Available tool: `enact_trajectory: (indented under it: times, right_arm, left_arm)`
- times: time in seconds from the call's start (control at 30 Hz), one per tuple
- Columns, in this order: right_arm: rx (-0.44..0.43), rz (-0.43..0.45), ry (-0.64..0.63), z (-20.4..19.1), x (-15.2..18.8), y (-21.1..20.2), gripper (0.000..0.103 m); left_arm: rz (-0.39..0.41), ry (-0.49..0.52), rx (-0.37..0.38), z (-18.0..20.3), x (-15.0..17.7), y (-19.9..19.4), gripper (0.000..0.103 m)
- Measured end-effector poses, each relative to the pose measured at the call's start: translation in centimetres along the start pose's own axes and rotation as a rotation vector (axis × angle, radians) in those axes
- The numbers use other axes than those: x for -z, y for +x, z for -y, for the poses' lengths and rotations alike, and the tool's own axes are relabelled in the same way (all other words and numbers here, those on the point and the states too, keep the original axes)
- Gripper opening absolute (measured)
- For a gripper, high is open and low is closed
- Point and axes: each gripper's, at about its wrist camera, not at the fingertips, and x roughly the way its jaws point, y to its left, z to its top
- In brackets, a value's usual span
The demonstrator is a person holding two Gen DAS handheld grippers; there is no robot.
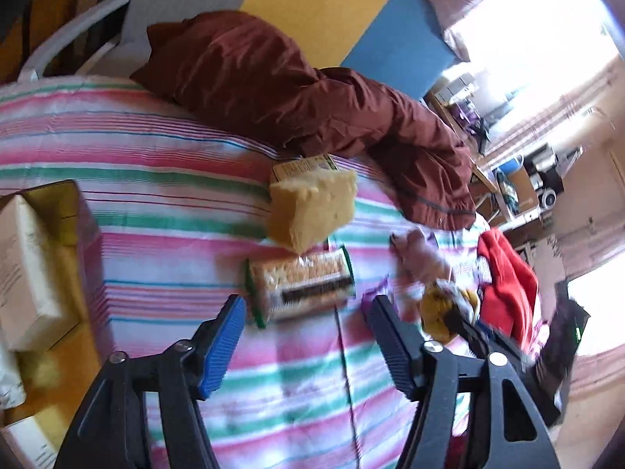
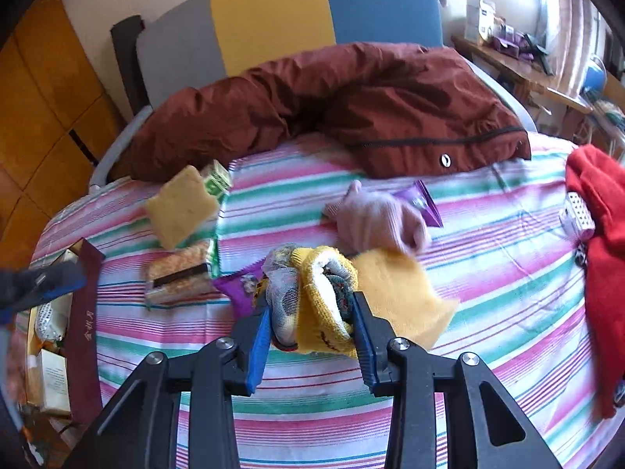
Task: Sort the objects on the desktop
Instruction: 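Grasp the yellow-and-grey sock with the right tool while the left tool grasps the tan sponge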
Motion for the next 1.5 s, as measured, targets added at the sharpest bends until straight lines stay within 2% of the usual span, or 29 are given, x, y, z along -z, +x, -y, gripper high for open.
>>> enact_trajectory:
  times: [0.1, 0.33, 0.47, 0.67, 0.73, 0.8, 0.9, 1.07, 1.17, 1.3, 1.5]
  right_arm:
    - [-0.021, 0.007, 0.001, 0.0, 0.1, -0.6, 0.039]
    - [-0.055, 0.02, -0.027, -1.0, 0.2, -1.3, 0.039]
    - [-0.061, 0.016, -0.046, -1.5, 0.3, -1.3, 0.039]
    - [-0.06, 0.005, -0.054, -1.6, 0.3, -1.0, 0.039]
    - [-0.055, -0.002, -0.057, -1.7, 0.4, -0.8, 0.039]
    - [-0.048, -0.008, -0.061, -1.7, 0.5, -0.6, 0.039]
    - [-0.036, -0.011, -0.066, -1.7, 0.5, -0.5, 0.039]
    - [-0.028, 0.003, -0.068, -1.6, 0.5, -0.5, 0.039]
    - [-0.036, 0.027, -0.079, -1.9, 0.4, -0.9, 0.039]
    - [-0.061, 0.059, -0.107, -2.5, 0.4, -1.4, 0.039]
    - [-0.111, 0.1, -0.154, -3.8, 0.6, -2.2, 0.039]
  left_arm:
    - [0.006, 0.008, -0.029, 0.1, -1.3, 1.7, 0.079]
    - [0.007, 0.162, -0.099, 1.4, -4.0, 5.0, 0.079]
    - [0.025, 0.209, -0.079, 1.7, -5.4, 6.2, 0.08]
    - [-0.011, 0.209, 0.006, 1.4, -6.6, 8.3, 0.08]
    - [-0.033, 0.213, 0.021, 1.6, -6.4, 9.0, 0.075]
    - [-0.043, 0.238, 0.015, 2.0, -5.8, 9.4, 0.052]
    - [-0.023, 0.271, -0.009, 2.8, -5.0, 9.4, 0.048]
    - [0.009, 0.282, -0.022, 3.7, -3.4, 7.9, 0.046]
    - [0.015, 0.284, -0.003, 4.3, -2.3, 6.8, 0.046]
    - [0.028, 0.273, 0.01, 5.2, -0.4, 4.9, 0.046]
    - [0.066, 0.3, -0.013, 6.1, 2.4, 1.4, 0.046]
